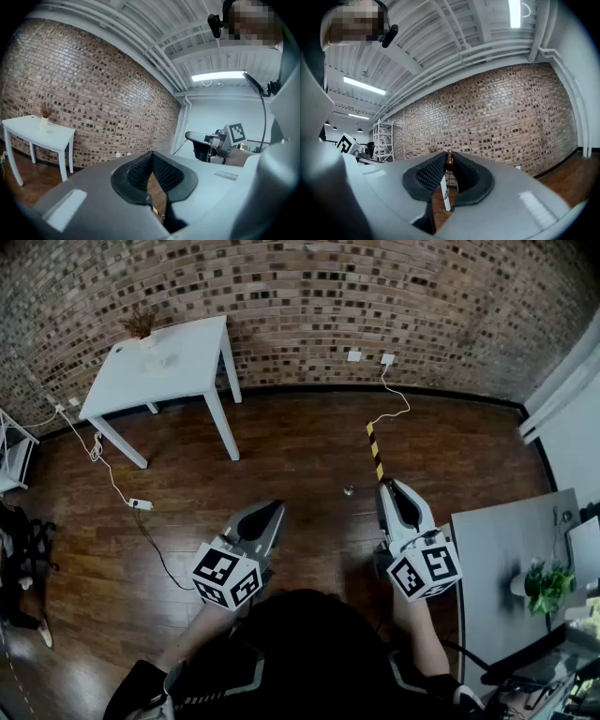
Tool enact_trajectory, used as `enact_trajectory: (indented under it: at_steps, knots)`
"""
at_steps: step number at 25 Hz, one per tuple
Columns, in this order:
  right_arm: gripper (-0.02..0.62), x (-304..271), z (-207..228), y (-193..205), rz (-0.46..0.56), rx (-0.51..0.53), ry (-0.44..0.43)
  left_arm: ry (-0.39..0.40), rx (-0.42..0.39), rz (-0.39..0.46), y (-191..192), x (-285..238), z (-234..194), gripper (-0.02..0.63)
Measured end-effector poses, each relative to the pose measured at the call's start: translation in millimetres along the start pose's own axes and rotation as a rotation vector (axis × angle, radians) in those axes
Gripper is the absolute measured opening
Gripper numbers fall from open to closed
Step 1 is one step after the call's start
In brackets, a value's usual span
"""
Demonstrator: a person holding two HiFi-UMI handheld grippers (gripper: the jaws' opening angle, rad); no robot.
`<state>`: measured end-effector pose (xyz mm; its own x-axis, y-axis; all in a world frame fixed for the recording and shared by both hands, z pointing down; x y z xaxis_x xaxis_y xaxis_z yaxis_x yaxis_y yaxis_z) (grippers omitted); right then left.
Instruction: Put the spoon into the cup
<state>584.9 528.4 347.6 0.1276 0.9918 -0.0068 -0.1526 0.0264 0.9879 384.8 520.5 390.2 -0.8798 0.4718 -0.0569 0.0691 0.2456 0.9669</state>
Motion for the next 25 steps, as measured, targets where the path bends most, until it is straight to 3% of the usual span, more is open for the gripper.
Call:
enact_trajectory:
  at_steps: [6, 18, 25]
  knots:
    - [0.049, -18, -12, 2, 0.008, 0.000, 0.004, -0.008, 0.002, 0.012, -5, 9, -24, -0.006]
    - [0.048, -72, -79, 15, -0.008, 0.010, -0.048, 0.009, -0.009, 0.035, -26, 51, -77, -0.006]
    - [0.049, -103, -107, 26, -0.033, 0.028, -0.101, -0.051, 0.022, 0.072, -32, 71, -118, -0.006]
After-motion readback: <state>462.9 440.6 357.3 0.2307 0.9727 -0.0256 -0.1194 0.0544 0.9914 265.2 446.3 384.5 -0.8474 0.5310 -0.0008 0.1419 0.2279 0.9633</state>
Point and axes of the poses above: the fingertips, and each gripper's own axes: x backward along the fingers, z to its right, y out of its underside, the point moved 2 cm from there along x, backward along the fingers, and after that the axes turned 13 degrees about y, right-handed, at the moved point
